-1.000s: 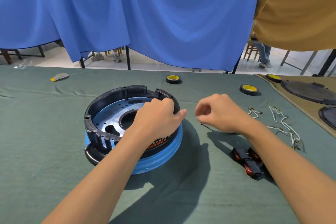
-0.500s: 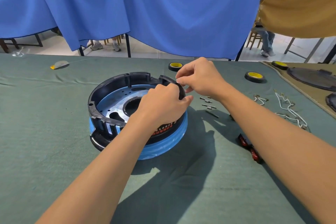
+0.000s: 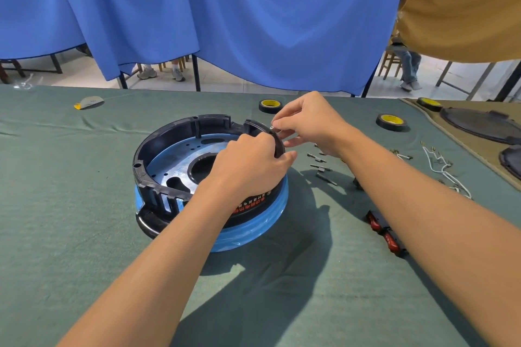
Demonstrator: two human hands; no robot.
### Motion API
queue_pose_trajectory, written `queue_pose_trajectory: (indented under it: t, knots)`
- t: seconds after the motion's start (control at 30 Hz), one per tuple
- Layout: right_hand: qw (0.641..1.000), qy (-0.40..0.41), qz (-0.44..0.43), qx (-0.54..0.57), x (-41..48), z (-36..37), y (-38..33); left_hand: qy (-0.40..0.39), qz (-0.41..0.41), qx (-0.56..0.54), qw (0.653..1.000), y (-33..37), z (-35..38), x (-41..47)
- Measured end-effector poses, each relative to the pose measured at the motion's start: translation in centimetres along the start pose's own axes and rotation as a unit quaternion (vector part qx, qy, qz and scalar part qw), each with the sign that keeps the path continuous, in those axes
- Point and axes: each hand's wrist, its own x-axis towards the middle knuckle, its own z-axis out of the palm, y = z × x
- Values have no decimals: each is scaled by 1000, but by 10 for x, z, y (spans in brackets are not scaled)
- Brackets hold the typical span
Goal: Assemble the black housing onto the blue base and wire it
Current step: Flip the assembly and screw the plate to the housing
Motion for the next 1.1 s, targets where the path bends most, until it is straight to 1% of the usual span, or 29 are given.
queue_pose_trajectory:
  t: [0.2, 0.3, 0.43, 0.57, 0.63, 0.8, 0.97, 1.1]
  knots:
    - [999, -27, 27, 19, 2, 1, 0, -1, -6, 4, 1000, 0, 0, -1]
    - [999, -20, 33, 32, 2, 2, -1, 1, -8, 4, 1000, 1, -1, -1]
    - [999, -7, -6, -38, 2, 6, -7, 3, -8, 2, 1000, 1, -1, -1]
    - [999, -3, -1, -44, 2, 8, -8, -5, -8, 5, 1000, 1, -1, -2]
    - [1000, -10, 23, -15, 1, 7, -7, -7, -10, 6, 1000, 1, -1, -2]
    - [985, -9, 135, 104, -4, 6, -7, -3, -9, 9, 1000, 1, -1, -2]
    - [958, 10, 232, 168, -3, 11, -15, -3, -19, 17, 1000, 2, -1, -3]
    - [943, -7, 270, 193, -4, 13, -19, -3, -25, 14, 1000, 1, -1, -3]
